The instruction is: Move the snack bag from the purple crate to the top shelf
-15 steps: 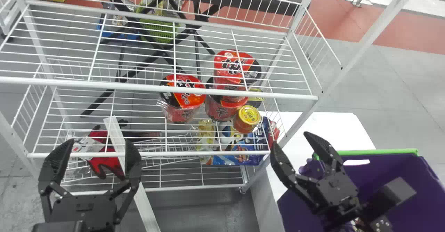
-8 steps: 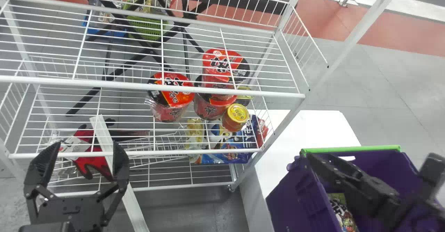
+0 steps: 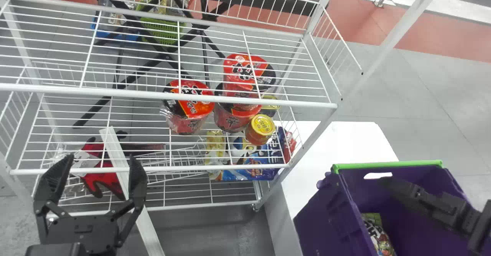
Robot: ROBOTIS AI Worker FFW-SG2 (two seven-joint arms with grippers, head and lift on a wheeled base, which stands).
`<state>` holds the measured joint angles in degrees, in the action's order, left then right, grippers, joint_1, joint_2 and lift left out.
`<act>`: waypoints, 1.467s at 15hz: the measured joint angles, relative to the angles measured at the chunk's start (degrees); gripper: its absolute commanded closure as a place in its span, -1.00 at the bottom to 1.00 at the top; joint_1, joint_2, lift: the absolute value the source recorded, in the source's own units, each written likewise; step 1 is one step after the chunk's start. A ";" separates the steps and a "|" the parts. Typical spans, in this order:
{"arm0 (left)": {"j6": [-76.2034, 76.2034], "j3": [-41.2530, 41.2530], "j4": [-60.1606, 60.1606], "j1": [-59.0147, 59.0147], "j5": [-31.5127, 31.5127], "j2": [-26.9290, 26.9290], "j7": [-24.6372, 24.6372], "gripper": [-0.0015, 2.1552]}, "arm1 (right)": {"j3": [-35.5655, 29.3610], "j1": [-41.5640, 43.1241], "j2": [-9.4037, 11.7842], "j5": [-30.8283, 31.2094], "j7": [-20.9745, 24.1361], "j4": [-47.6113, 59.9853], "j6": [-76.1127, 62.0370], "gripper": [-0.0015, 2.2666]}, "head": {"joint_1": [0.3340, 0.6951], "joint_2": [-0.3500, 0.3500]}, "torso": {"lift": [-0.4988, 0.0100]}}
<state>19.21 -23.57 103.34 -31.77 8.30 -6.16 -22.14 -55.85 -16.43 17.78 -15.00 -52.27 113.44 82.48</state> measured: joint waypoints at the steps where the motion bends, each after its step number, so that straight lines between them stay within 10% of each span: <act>1: -0.37 -0.04 0.00 0.22 0.09 -0.05 0.07 -0.88 | 0.37 0.81 2.19 2.65 -2.70 -2.49 0.60 -0.88 | 1.00 -1.00 | -0.80; 6: -2.41 -0.07 -0.32 0.92 0.54 -0.08 0.08 -0.88 | 6.82 3.84 11.97 17.40 -19.03 -12.66 -1.36 -0.88 | 1.00 -1.00 | -0.80; 12: -4.87 -0.21 -0.02 1.04 0.54 -0.12 -0.01 -0.88 | 18.47 5.82 18.89 29.25 -25.77 -29.05 -23.93 -1.00 | 1.00 -1.00 | -0.80; 22: -6.87 -0.98 -0.67 1.82 0.87 -0.36 -0.97 -0.88 | 33.99 9.60 16.66 39.80 -25.77 -40.44 -20.77 -1.00 | 1.00 -1.00 | -0.80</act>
<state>12.33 -24.55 102.67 -29.95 9.17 -6.52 -23.11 -21.86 -6.82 34.44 24.80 -78.05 73.01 61.70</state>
